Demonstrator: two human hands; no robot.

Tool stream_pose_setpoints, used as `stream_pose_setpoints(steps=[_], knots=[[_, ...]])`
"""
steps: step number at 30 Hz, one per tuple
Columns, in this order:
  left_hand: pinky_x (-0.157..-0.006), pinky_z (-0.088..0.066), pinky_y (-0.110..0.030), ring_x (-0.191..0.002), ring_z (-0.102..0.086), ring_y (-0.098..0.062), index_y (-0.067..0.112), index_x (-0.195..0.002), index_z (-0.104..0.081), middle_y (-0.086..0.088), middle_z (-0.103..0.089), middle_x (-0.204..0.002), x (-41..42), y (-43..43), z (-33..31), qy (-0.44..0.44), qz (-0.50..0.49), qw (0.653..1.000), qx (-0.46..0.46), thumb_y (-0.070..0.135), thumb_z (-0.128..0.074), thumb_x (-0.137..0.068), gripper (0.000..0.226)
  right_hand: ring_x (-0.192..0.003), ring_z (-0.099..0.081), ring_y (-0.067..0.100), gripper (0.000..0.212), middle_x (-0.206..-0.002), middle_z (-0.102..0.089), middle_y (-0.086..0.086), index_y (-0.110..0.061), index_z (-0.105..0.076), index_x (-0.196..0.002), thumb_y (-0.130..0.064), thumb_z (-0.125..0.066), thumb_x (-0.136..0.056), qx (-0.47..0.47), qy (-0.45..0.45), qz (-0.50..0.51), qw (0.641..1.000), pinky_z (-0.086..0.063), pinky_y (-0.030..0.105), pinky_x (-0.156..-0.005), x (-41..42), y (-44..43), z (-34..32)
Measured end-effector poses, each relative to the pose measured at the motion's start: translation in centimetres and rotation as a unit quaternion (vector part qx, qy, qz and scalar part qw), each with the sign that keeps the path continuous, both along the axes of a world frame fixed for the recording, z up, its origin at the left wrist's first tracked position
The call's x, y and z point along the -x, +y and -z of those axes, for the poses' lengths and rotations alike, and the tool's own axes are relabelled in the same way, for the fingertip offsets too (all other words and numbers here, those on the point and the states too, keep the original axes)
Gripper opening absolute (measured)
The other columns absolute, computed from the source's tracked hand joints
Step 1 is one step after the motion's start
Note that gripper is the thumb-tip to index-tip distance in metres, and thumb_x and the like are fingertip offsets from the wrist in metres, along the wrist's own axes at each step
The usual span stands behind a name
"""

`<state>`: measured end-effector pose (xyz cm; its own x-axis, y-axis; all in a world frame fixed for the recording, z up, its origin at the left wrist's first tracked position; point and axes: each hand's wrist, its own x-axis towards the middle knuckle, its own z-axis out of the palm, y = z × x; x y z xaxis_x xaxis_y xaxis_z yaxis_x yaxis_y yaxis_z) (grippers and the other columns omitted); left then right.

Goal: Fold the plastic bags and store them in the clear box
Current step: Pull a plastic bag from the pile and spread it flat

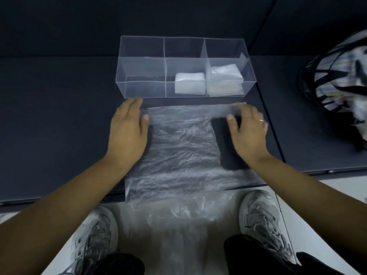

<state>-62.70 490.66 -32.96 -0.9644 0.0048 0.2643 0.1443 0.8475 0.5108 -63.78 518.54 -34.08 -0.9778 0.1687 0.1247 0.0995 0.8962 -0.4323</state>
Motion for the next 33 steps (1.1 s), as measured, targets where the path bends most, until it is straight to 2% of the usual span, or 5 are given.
stream_pose_setpoints(steps=[5, 17, 21, 26, 33], knots=[[-0.119, 0.009, -0.036, -0.148, 0.006, -0.018, 0.010, -0.153, -0.003, -0.004, 0.003, -0.161, -0.9, -0.4, 2.4, -0.156, 0.026, 0.968, 0.195, 0.058, -0.005, -0.090, 0.079, -0.118, -0.045, 0.029, 0.036, -0.120, -0.055, 0.009, -0.017, -0.064, -0.110, -0.046, -0.058, -0.090, 0.059, -0.052, 0.158, 0.984, -0.028, 0.041, -0.099, 3.1, 3.3, -1.1], [-0.117, 0.015, -0.041, -0.146, 0.016, -0.015, 0.016, -0.153, 0.007, -0.002, 0.014, -0.160, -0.3, 0.0, 2.2, -0.185, 0.018, 0.956, 0.228, 0.069, 0.001, -0.084, 0.086, -0.118, -0.046, 0.026, 0.019, -0.121, -0.054, 0.008, -0.017, -0.066, -0.102, -0.030, -0.065, -0.088, 0.039, -0.031, 0.173, 0.984, -0.026, 0.037, -0.097, 4.1, 2.3, -1.6], [-0.115, 0.019, -0.037, -0.145, 0.016, -0.014, 0.010, -0.152, -0.001, -0.006, 0.008, -0.160, -1.6, 1.2, 1.3, -0.116, 0.041, 0.974, 0.191, 0.058, -0.002, -0.097, 0.073, -0.126, -0.042, 0.030, 0.035, -0.134, -0.047, 0.014, -0.009, -0.054, -0.127, -0.014, -0.055, -0.092, 0.011, 0.064, 0.003, 0.998, -0.031, 0.038, -0.106, 1.0, -3.2, -3.2], [-0.118, 0.013, -0.036, -0.146, 0.012, -0.018, 0.007, -0.150, 0.003, -0.008, 0.007, -0.160, -5.6, 2.1, 2.0, -0.141, 0.089, 0.965, 0.204, 0.044, 0.006, -0.087, 0.073, -0.145, -0.021, 0.026, 0.052, -0.155, -0.029, 0.014, -0.003, -0.033, -0.146, -0.026, -0.040, -0.100, 0.059, -0.060, -0.278, 0.957, -0.009, 0.037, -0.121, -6.6, -12.3, -1.2], [-0.117, 0.015, -0.033, -0.145, 0.015, -0.010, 0.011, -0.152, 0.004, -0.003, 0.009, -0.160, -5.7, 1.0, 2.6, -0.144, 0.074, 0.960, 0.229, 0.059, 0.002, -0.090, 0.079, -0.149, -0.002, 0.017, 0.070, -0.161, -0.007, 0.002, -0.016, -0.012, -0.153, -0.057, -0.022, -0.097, -0.161, -0.094, -0.229, 0.955, 0.001, 0.038, -0.121, -6.9, -4.0, 1.1]])
